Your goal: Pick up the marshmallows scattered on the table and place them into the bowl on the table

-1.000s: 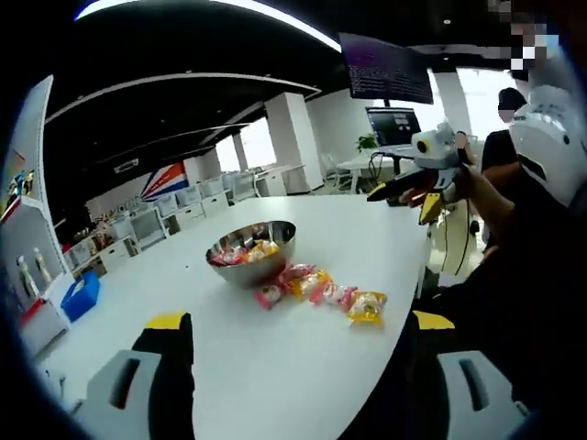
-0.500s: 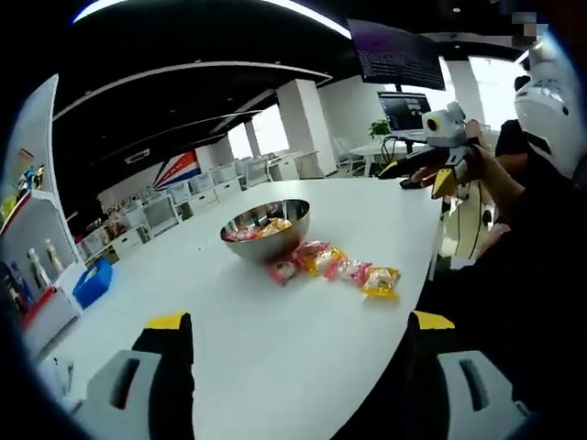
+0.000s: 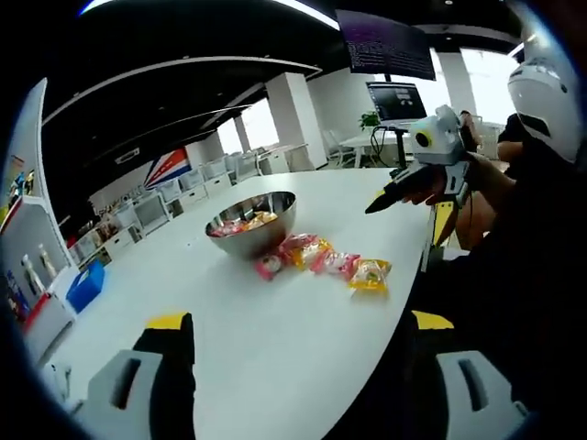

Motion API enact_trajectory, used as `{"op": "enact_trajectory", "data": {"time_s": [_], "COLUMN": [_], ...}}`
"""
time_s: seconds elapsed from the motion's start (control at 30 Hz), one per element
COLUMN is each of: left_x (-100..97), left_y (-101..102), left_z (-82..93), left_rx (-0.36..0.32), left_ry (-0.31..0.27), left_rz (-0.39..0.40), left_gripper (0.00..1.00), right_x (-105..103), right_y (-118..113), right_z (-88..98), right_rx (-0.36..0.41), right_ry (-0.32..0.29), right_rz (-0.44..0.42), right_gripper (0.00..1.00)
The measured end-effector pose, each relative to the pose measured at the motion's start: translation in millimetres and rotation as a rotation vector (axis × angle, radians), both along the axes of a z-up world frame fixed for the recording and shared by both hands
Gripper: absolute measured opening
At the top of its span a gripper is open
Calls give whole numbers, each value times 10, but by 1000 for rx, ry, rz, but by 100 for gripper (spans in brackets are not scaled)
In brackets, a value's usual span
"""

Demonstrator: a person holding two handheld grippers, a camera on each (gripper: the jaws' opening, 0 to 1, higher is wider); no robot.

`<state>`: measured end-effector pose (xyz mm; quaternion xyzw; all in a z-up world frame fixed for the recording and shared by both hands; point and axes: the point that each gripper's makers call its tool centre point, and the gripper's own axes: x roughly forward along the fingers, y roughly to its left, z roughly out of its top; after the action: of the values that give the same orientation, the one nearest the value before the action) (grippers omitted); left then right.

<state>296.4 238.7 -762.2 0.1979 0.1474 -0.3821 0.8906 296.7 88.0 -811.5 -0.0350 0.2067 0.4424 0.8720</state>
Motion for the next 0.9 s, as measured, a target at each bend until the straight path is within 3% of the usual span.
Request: {"op": "enact_trajectory", "data": {"time_s": [0.2,0.27,0.37,0.43,0.57,0.67,0.9], "left_x": [-6,-16,-26,-33,-54,-62,-65], "left_y": [-23,-31,-46,-58,-91,-113,-125], "left_z": [-10,-11,-13,-19,-35,-82,-131], "left_rx": [-8,-6,-13,-11,-12,-8,-15], "left_ry": [3,1,5,5,2,10,19], "left_rz": [-9,-13,-17,-21,-31,-42,-54], "left_gripper": [93,93,93,93,92,92,91], "right_x": [60,123,184,201,241,249,360], "right_y": [127,163,195,205,336,385,294], "right_z": [-214,-243,-324,-439,-428,-481,-498], "right_rx": [40,36,-65,-118,-79,-113,-103], "right_ry": [79,63,4,21,-18,-51,-82], "right_rz": [-83,-114,-136,-170,-206,-216,-278], "right_gripper": [83,83,81,81,76,72,59]}}
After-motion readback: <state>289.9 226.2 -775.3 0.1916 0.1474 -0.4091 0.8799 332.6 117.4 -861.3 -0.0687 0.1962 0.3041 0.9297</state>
